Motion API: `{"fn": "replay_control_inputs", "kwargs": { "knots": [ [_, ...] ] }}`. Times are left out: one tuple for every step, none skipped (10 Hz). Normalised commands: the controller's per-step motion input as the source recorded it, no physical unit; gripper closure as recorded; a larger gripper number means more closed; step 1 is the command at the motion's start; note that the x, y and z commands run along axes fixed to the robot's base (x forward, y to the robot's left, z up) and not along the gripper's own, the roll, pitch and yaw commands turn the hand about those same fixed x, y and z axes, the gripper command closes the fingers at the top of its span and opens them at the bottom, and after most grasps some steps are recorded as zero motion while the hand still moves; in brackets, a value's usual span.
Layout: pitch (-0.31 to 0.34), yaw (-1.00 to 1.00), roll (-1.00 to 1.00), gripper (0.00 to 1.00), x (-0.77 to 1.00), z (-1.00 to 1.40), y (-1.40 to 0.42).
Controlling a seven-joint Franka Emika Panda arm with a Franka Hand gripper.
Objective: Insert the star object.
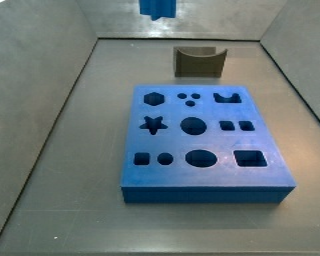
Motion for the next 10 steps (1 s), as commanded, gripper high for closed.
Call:
{"fn": "replay_control_inputs", "kwargs": {
  "knots": [
    [0.0, -0.22, 0.0, 1.0, -0.33, -1.0, -0.17],
    [-0.01, -0.29, 0.0, 1.0, -0.23, -1.0, -0.18],
    [-0.004, -0.26, 0.0, 1.0, -0.06, -1.0, -0.24],
    [0.0, -0.26, 0.0, 1.0, 0.0, -1.0, -0.12],
    [0.039, -0.25, -0.02, 1.0, 0.0, -0.99, -0.02],
    [0.056, -0.21, 0.0, 1.0, 0.12, -0.92, 0.0],
    [0.047, -0.21, 0.0, 1.0, 0.0, -0.95, 0.0],
    [0.044, -0.18, 0.0, 1.0, 0.0, -0.95, 0.0],
    [0.036, -0.11, 0.0, 1.0, 0.0, -0.75, 0.0],
    [0.066, -0.06, -0.02, 1.0, 0.03, -0.63, 0.01]
  ]
}}
